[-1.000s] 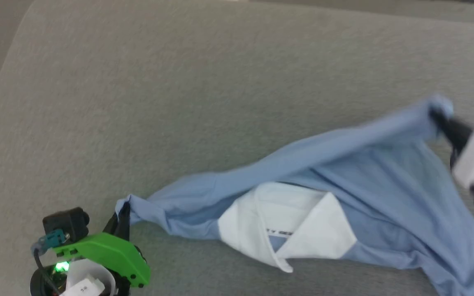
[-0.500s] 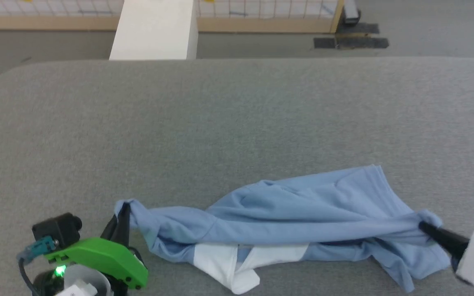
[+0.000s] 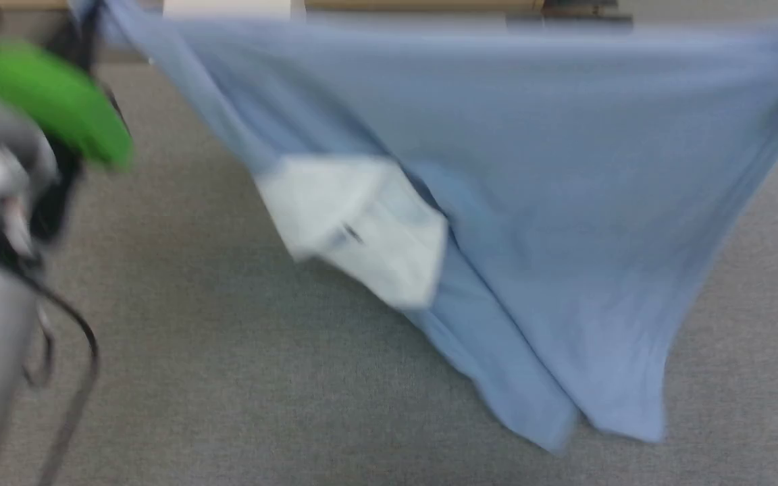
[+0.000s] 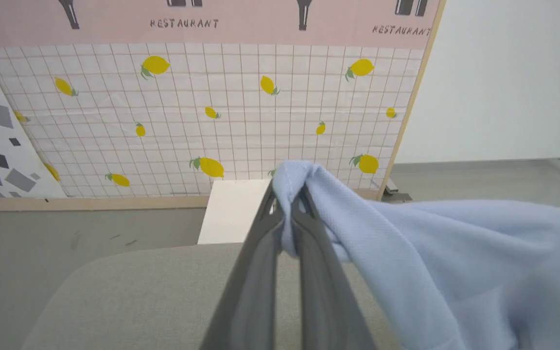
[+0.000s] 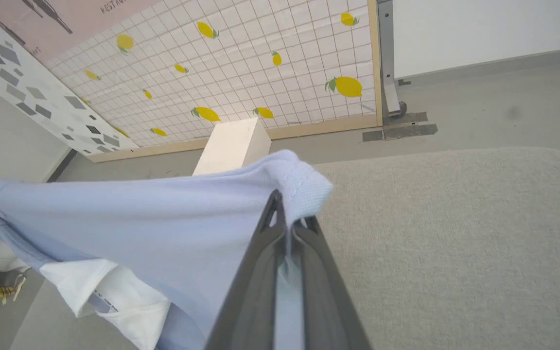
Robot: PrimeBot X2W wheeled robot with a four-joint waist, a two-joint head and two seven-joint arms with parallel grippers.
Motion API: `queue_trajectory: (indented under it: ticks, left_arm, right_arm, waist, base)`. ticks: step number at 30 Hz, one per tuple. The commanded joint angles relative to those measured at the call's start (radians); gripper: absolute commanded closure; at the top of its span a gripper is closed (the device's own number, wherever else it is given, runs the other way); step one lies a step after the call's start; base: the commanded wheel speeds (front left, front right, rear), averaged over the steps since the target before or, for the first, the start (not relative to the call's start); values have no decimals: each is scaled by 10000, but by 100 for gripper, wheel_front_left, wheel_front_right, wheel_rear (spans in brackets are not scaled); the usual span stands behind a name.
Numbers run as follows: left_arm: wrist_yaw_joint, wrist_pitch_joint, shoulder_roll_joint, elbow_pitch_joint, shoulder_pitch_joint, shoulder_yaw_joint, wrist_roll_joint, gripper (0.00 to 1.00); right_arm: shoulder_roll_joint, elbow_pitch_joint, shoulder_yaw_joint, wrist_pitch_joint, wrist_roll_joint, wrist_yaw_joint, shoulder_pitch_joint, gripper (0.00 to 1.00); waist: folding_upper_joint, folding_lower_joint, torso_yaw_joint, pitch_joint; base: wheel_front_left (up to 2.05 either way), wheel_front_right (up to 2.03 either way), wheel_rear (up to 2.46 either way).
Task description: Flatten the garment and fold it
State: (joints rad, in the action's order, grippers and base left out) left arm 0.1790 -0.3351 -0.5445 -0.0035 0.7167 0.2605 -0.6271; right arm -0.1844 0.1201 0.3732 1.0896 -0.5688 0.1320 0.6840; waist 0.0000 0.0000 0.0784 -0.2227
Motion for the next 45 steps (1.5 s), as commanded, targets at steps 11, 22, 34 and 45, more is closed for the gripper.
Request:
queue_trajectory:
  ticks: [11, 22, 34, 45]
  left_arm:
    - [12, 377, 246, 2992, 6958, 787, 2389, 100]
    - [182, 1757, 208, 4283, 10802, 1117, 3920, 100]
    - [-21, 3424, 577, 5131, 9337, 824, 3019, 100]
    - [-377, 5105, 797, 4707, 3591, 449, 1411, 100]
  right_arm:
    - [877, -2648, 547, -2167, 2318, -13, 6425, 100]
    - [961, -4131, 537, -4848, 2979, -13, 9271, 100]
    - [494, -4575, -123, -5213, 1710, -13, 7987, 100]
    - [-134, -3061, -1207, -5725, -909, -13, 2117, 100]
  waist:
    - [0, 0, 121, -3311]
    - [0, 0, 25, -4052]
    - [0, 0, -503, -3870]
    - [0, 0, -951, -1691]
  base:
    - [0, 0, 0]
    - [0, 0, 0]
    - [0, 0, 0]
    - [0, 0, 0]
